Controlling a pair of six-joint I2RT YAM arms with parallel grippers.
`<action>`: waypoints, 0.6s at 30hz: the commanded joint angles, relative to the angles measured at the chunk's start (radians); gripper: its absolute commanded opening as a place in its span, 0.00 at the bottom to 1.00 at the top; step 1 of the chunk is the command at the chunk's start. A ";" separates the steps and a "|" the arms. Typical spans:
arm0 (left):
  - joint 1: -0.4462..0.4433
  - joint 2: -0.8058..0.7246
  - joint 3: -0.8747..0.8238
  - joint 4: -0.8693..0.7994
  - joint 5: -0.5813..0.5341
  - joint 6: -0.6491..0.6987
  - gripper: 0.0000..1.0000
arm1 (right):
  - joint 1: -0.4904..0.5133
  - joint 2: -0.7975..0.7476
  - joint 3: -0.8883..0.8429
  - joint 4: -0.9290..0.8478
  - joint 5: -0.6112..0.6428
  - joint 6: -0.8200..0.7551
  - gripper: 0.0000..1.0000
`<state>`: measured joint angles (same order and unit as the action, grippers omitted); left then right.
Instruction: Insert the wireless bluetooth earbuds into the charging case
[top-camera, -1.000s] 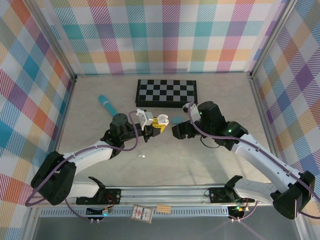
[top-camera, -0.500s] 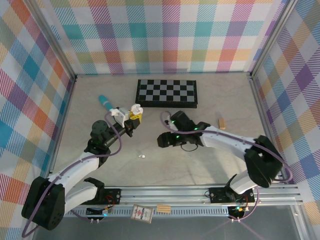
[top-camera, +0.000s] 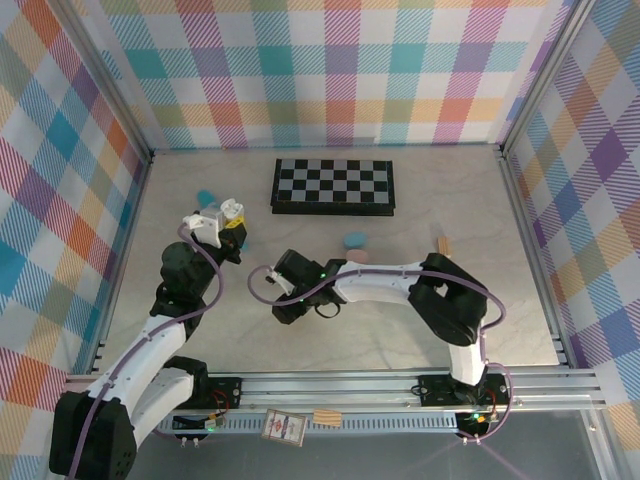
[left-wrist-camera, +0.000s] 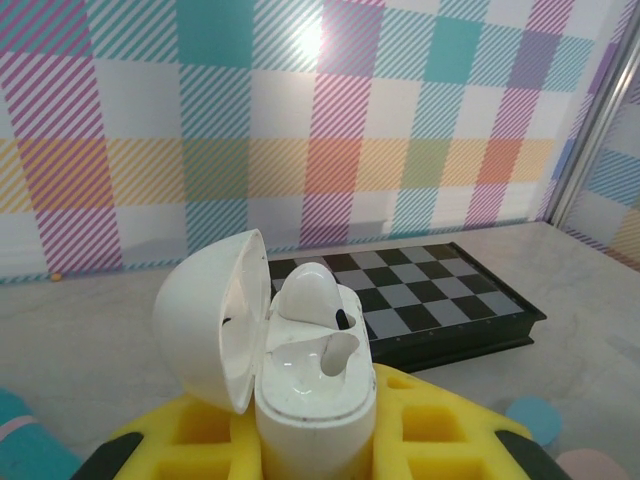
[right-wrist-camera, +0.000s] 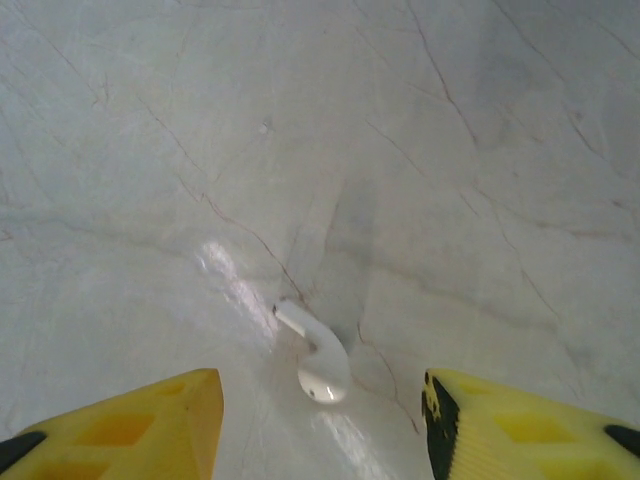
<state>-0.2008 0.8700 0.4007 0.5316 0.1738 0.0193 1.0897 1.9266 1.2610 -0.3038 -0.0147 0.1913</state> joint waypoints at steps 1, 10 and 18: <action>0.020 -0.024 0.021 -0.028 -0.015 -0.014 0.01 | 0.022 0.043 0.057 -0.060 0.077 -0.066 0.51; 0.024 -0.018 0.028 -0.027 0.002 -0.015 0.01 | 0.042 0.087 0.076 -0.118 0.174 -0.098 0.49; 0.024 -0.006 0.027 -0.023 0.033 -0.021 0.02 | 0.034 0.028 0.024 -0.156 0.281 -0.095 0.47</action>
<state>-0.1928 0.8627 0.4007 0.4980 0.1822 0.0143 1.1282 1.9972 1.3140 -0.3897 0.1871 0.1108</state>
